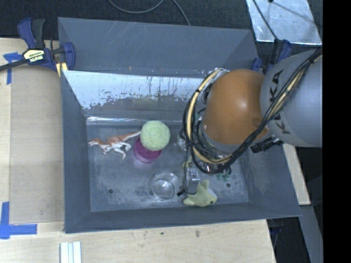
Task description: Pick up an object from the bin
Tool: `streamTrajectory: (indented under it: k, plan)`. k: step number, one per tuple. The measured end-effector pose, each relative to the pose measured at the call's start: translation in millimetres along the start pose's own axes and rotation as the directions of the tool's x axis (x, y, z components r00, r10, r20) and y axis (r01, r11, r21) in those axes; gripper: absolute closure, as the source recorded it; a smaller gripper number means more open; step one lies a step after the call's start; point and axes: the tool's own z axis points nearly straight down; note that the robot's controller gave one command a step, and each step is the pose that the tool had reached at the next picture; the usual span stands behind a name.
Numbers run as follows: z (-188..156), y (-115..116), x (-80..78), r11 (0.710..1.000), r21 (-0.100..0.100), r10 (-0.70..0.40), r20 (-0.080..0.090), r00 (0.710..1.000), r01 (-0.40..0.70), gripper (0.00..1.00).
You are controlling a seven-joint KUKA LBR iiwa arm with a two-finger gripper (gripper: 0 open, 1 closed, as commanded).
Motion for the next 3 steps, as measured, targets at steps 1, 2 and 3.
streamTrajectory:
  k: [1, 2, 3]
  plan:
    - [-4.4, -0.3, -1.9, 1.000, -0.001, 0.002, 0.009, 1.000, -0.002, 0.00]
    - [72.3, 12.7, 5.7, 0.998, 0.000, -0.061, 0.013, 0.998, 0.061, 0.00]
    - [102.9, 13.7, 5.9, 0.998, -0.001, -0.055, 0.015, 0.998, 0.055, 0.00]
